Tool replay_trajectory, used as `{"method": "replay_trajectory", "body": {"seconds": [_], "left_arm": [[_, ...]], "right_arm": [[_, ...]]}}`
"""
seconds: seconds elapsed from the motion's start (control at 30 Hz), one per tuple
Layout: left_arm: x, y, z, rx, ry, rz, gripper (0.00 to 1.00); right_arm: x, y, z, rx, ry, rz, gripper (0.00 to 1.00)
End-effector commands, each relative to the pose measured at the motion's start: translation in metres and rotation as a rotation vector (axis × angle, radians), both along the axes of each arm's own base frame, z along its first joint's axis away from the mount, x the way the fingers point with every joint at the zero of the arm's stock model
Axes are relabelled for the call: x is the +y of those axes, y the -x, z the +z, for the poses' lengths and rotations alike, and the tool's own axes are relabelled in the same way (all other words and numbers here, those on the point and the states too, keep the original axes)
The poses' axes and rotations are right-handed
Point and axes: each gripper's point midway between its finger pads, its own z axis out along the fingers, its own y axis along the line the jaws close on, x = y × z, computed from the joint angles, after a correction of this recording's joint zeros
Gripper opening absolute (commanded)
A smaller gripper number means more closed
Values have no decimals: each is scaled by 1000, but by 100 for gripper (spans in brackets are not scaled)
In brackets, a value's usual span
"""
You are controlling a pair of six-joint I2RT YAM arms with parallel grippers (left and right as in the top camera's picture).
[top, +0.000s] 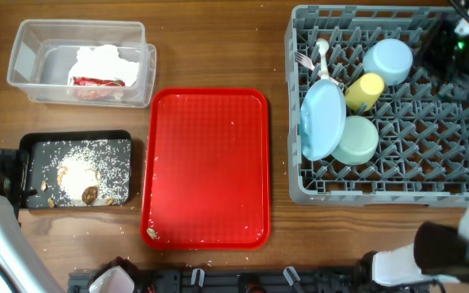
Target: Sort waste into correct bins and load items into the dishwasher rack
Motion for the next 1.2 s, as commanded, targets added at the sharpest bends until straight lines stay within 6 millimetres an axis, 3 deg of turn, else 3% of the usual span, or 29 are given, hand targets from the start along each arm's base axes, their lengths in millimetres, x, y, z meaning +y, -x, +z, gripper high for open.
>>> {"method": "replay_trajectory", "body": {"seconds": [0.0,0.17,0.3,0.5,0.57,0.6,0.63,0.77,0.87,1.17], "left_arm": [[1,2,2,-2,-8,0,100],[1,2,2,-2,-8,0,100],[1,1,2,-2,-8,0,100],[1,1,2,-2,-8,0,100],[1,2,2,-2,-8,0,100],[1,2,2,-2,-8,0,100],[1,2,2,-2,-8,0,100],[1,2,2,-2,-8,0,100],[1,2,2,-2,-8,0,100],[1,2,2,-2,-8,0,100]], "right_arm": [[28,43,32,-59,18,120,7],[58,85,64,-153,38,205,8],[76,115,71,-170,35,267,6],[84,157,62,-217,39,299,7],[84,171,53,-249,43,297,13],[84,175,49,-257,44,298,33],[84,179,44,-260,44,297,100],[84,193,6,-142,-63,172,100],[83,189,-22,19,-224,-74,100],[76,181,-35,84,-180,-95,100]]}}
